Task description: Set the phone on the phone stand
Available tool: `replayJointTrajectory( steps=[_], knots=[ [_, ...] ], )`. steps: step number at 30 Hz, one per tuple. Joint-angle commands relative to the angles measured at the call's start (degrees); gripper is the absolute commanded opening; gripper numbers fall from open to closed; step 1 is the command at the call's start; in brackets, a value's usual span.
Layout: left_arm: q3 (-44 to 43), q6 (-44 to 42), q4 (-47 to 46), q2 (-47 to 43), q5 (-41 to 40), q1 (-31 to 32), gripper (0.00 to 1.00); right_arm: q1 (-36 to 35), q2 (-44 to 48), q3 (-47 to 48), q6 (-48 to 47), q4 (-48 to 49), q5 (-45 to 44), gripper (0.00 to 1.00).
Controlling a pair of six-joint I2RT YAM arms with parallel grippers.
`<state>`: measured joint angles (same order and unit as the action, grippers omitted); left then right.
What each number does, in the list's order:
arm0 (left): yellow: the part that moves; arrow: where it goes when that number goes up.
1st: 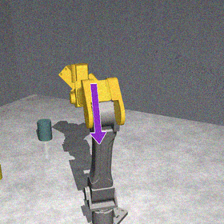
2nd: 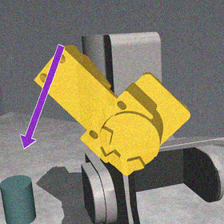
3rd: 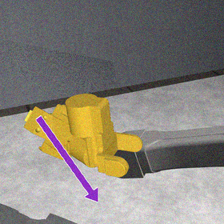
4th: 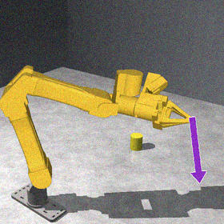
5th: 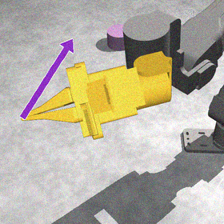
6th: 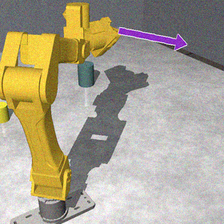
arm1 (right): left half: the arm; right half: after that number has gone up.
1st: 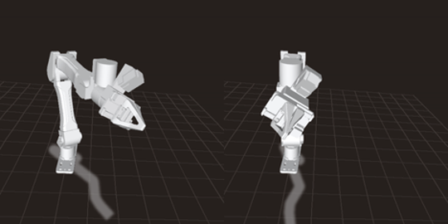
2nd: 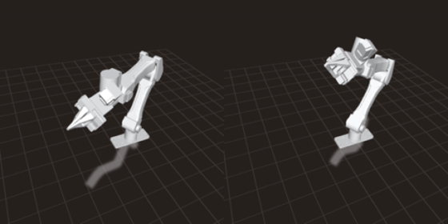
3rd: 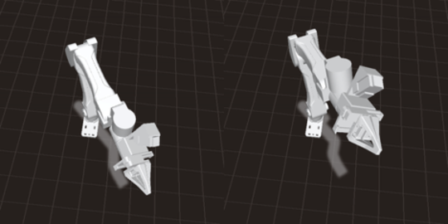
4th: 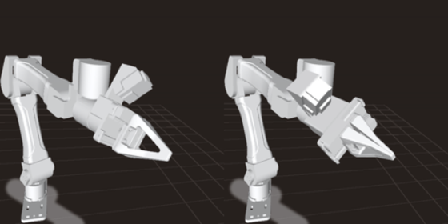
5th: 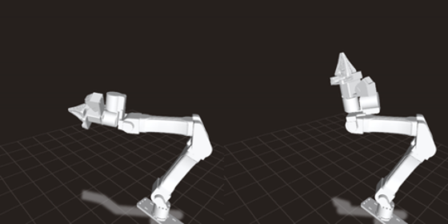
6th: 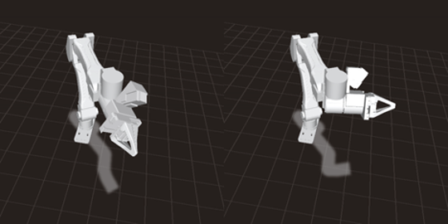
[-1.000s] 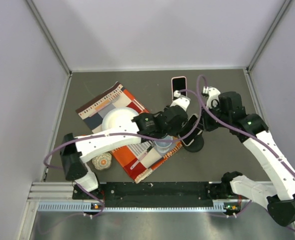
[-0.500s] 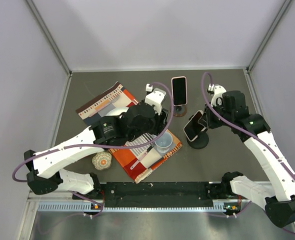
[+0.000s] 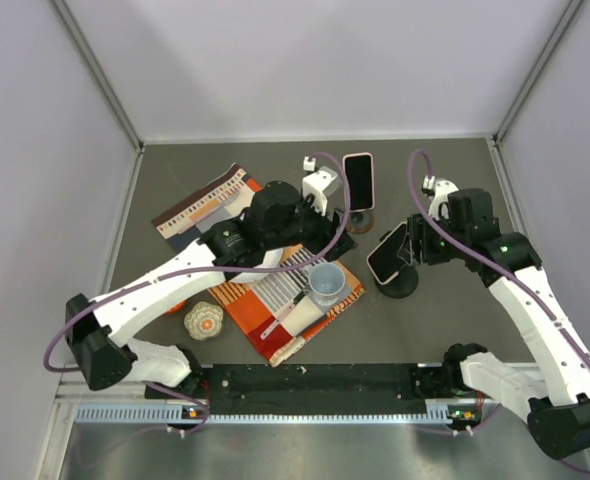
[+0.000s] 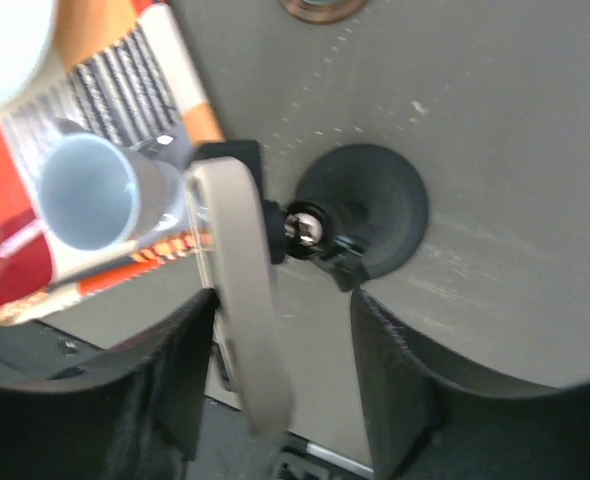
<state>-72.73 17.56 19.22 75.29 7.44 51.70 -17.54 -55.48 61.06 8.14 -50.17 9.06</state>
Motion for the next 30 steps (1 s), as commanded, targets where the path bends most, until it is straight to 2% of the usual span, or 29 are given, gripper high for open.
replayJointTrajectory(
  steps=[1,3,5,9,15,24,28,30],
  knots=[
    [-1.6,-1.9,-8.8,5.6,10.5,-0.4,0.7,1.3,1.6,-0.7,0.4,-4.1,-4.6,0.6],
    [-2.9,-2.4,-9.2,9.2,12.6,-0.8,0.7,1.9,2.6,-1.4,0.8,-3.1,-2.6,0.68],
    [-3.4,-2.4,-10.3,12.6,14.4,-1.4,0.7,3.2,3.0,-2.2,1.7,-1.3,1.4,0.69],
    [-4.2,-1.1,-15.9,17.0,21.0,-4.0,0.66,5.0,2.9,-4.4,2.4,1.6,7.9,0.6],
    [-5.9,-0.1,-21.2,22.0,30.3,-7.4,0.67,7.5,4.3,-6.6,1.0,4.7,14.8,0.46],
    [-16.4,-0.1,-21.2,33.0,38.1,-7.5,0.66,8.1,4.8,-8.1,1.3,6.7,17.9,0.5],
    [-18.7,0.2,-21.3,36.0,40.3,-7.6,0.58,8.8,5.3,-8.7,1.9,7.8,18.5,0.49],
    [-18.7,1.2,-23.2,36.9,41.4,-7.5,0.56,9.0,5.6,-9.3,2.1,8.7,19.1,0.45]
  ],
)
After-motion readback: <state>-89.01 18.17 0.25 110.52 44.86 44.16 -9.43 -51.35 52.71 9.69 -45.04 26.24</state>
